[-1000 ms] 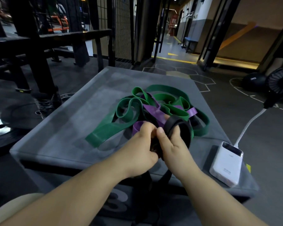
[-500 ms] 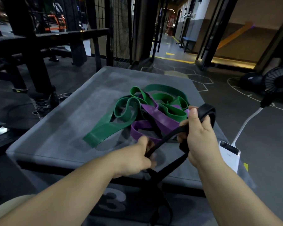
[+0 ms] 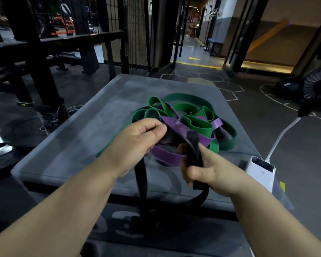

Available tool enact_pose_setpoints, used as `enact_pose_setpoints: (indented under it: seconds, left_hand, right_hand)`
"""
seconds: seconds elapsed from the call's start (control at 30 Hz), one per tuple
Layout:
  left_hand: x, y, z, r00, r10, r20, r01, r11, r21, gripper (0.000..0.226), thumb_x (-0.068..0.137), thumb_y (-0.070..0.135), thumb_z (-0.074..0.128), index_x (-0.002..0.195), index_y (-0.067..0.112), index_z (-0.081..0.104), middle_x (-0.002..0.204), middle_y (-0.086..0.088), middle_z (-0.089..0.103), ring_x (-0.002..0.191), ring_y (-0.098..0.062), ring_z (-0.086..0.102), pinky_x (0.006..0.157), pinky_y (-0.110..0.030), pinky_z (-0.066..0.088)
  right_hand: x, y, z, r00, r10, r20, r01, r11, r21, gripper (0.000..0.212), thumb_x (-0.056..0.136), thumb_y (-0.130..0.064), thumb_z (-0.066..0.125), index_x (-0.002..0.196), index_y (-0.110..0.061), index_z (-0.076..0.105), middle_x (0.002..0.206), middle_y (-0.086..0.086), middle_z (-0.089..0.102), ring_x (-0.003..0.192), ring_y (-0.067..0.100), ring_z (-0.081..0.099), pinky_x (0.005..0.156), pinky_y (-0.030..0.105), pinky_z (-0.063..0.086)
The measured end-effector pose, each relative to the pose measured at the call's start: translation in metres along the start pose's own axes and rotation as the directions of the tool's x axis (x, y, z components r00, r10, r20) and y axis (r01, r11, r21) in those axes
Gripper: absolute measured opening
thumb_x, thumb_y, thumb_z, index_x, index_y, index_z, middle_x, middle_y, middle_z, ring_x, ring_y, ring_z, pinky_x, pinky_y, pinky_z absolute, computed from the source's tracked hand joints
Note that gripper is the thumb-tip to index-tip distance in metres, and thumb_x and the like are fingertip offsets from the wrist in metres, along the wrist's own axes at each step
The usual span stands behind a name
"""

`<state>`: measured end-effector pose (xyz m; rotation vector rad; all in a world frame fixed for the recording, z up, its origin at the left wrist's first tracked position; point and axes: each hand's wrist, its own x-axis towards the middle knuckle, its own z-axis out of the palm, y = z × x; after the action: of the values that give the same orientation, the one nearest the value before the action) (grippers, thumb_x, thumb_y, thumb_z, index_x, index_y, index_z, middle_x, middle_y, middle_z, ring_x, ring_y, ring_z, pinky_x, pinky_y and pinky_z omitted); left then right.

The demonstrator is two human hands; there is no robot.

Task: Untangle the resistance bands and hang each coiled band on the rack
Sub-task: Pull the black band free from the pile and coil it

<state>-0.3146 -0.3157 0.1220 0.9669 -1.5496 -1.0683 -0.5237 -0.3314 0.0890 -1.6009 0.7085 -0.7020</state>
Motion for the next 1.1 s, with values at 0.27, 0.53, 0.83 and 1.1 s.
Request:
enact_pose_setpoints:
  seconds: [0.27, 0.53, 0.83, 1.1]
  left_hand:
    - [0.004, -0.005, -0.013, 0.996, -0.061, 0.071, 0.066, 0.995, -0.074, 0.072, 0.042, 0.075, 0.079, 0.056, 0.007, 0.06, 0.056, -0.008, 0.045, 0.054, -0.016, 0.042, 0.056, -0.018, 0.036]
    - [0.004, -0.019, -0.013, 0.99, -0.108, 0.092, 0.099, 0.99, 0.096, 0.069, 0.039, 0.09, 0.065, 0.058, 0.024, 0.064, 0.058, 0.013, 0.062, 0.059, 0.005, 0.057, 0.068, -0.024, 0.041]
    - [-0.004, -0.019, 0.01, 0.987, -0.121, 0.106, 0.114, 0.991, 0.072, 0.079, 0.066, 0.089, 0.043, 0.076, 0.013, 0.061, 0.066, 0.009, 0.05, 0.067, 0.0, 0.04, 0.074, -0.026, 0.041]
    - [-0.009, -0.008, 0.028, 0.998, 0.062, -0.019, -0.063, 0.997, -0.039, 0.032, 0.088, 0.041, 0.039, 0.099, 0.023, 0.063, 0.077, 0.006, 0.072, 0.07, -0.008, 0.069, 0.067, -0.019, 0.054]
  right_hand:
    - [-0.008, -0.003, 0.017, 0.956, 0.057, 0.289, -0.101, 0.985, 0.14, 0.054, 0.084, -0.069, 0.056, 0.094, -0.016, 0.057, 0.059, -0.001, 0.055, 0.055, 0.015, 0.052, 0.062, 0.029, 0.046]
    - [-0.007, -0.008, 0.025, 0.911, -0.1, 0.4, -0.07, 0.918, 0.389, 0.041, 0.092, -0.053, 0.057, 0.079, -0.015, 0.061, 0.069, 0.001, 0.062, 0.084, 0.029, 0.059, 0.087, 0.044, 0.038]
    - [-0.004, -0.014, 0.022, 0.856, -0.215, 0.471, -0.173, 0.737, 0.653, 0.04, 0.101, -0.049, 0.04, 0.09, -0.014, 0.055, 0.053, -0.005, 0.043, 0.041, 0.014, 0.042, 0.063, 0.024, 0.048]
    - [-0.001, -0.018, 0.018, 0.844, -0.264, 0.466, -0.219, 0.624, 0.75, 0.047, 0.099, -0.055, 0.04, 0.088, -0.012, 0.057, 0.049, -0.007, 0.042, 0.034, 0.006, 0.032, 0.04, 0.017, 0.024]
